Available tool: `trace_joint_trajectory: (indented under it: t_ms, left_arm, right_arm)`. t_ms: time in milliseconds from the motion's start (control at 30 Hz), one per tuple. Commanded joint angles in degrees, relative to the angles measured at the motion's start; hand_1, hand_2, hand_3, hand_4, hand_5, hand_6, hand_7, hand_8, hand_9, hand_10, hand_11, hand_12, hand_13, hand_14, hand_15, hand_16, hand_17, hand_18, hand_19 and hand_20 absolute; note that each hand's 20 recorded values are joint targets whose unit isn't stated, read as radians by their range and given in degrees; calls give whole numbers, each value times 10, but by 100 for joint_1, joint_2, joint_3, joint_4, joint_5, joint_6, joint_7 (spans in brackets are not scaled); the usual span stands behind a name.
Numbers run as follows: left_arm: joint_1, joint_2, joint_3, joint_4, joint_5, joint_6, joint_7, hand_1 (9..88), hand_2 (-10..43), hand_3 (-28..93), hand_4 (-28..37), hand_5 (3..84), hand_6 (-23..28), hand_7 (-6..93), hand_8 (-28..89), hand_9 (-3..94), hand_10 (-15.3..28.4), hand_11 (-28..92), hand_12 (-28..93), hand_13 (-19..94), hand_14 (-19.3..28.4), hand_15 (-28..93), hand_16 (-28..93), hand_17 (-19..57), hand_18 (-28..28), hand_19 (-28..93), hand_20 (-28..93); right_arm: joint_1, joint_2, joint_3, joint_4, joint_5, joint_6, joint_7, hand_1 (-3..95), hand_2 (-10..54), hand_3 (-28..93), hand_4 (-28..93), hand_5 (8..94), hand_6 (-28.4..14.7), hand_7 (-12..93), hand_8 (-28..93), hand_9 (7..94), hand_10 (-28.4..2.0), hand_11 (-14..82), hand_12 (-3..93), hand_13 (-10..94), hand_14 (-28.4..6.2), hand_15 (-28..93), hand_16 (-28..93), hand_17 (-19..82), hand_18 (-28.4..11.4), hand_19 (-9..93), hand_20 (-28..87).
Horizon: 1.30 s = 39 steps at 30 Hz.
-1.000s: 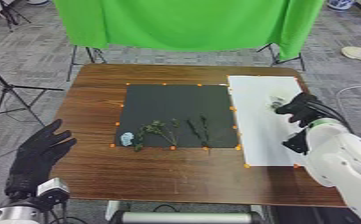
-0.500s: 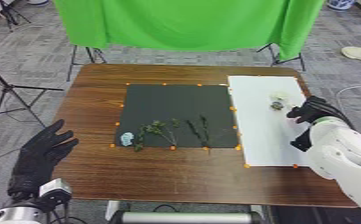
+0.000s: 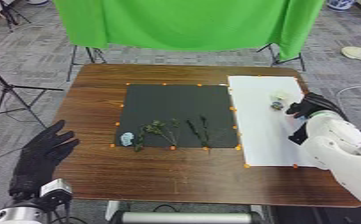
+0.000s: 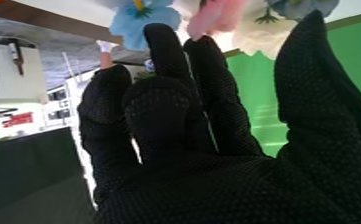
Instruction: Arrange flowers
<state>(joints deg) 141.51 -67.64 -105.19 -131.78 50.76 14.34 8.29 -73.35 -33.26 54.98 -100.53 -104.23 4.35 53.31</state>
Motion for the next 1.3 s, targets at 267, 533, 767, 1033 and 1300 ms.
trace_joint_trajectory:
  t_ms: [267, 533, 767, 1033, 1300]
  left_arm:
    - [-47, -53, -5, 33, 8, -87, -115, 237, 51, 810, -215, 351, 90, 151, -103, 344, 202, 296, 99, 249, 267, 529, -95, -115, 235, 570, 37]
    - [-79, -63, -2, 38, 20, -119, -143, 237, 51, 810, -215, 352, 90, 152, -103, 345, 202, 296, 99, 249, 267, 529, -95, -115, 235, 569, 37]
    - [-165, -49, 13, 59, 33, -147, -179, 237, 51, 810, -215, 352, 90, 152, -103, 344, 202, 296, 98, 250, 267, 529, -95, -115, 235, 569, 38]
    - [-153, -66, 3, 52, 41, -145, -196, 237, 51, 811, -216, 354, 92, 152, -103, 345, 202, 297, 98, 250, 266, 531, -95, -116, 235, 569, 38]
    - [-168, -68, 17, 60, 36, -149, -214, 237, 52, 811, -216, 357, 93, 151, -102, 346, 203, 299, 98, 250, 267, 531, -96, -115, 236, 569, 38]
  right_arm:
    - [-213, -318, 417, 123, 239, -1427, 335, 283, -31, 896, -273, 493, -54, 185, -138, 585, -199, 268, 141, 709, -99, 898, 88, 304, -250, 932, 304]
    - [-166, -335, 197, 120, 79, -1458, 222, 316, -47, 898, -276, 506, -41, 189, -138, 596, -195, 267, 140, 707, -102, 897, 87, 300, -252, 932, 295]
    - [180, -281, -285, 188, -154, -1281, 124, 316, -54, 895, -281, 496, -42, 189, -140, 585, -193, 267, 142, 691, -103, 879, 84, 291, -248, 928, 273]
    - [154, -239, -552, 161, -367, -1158, 40, 359, -83, 883, -282, 544, -29, 219, -150, 622, -172, 285, 144, 704, -95, 869, 82, 296, -244, 932, 245]
    - [310, -89, -1053, 154, -683, -444, -96, 483, -95, 781, -283, 706, -3, 325, -49, 800, -110, 254, 265, 756, -70, 841, 113, 323, -228, 932, 222]
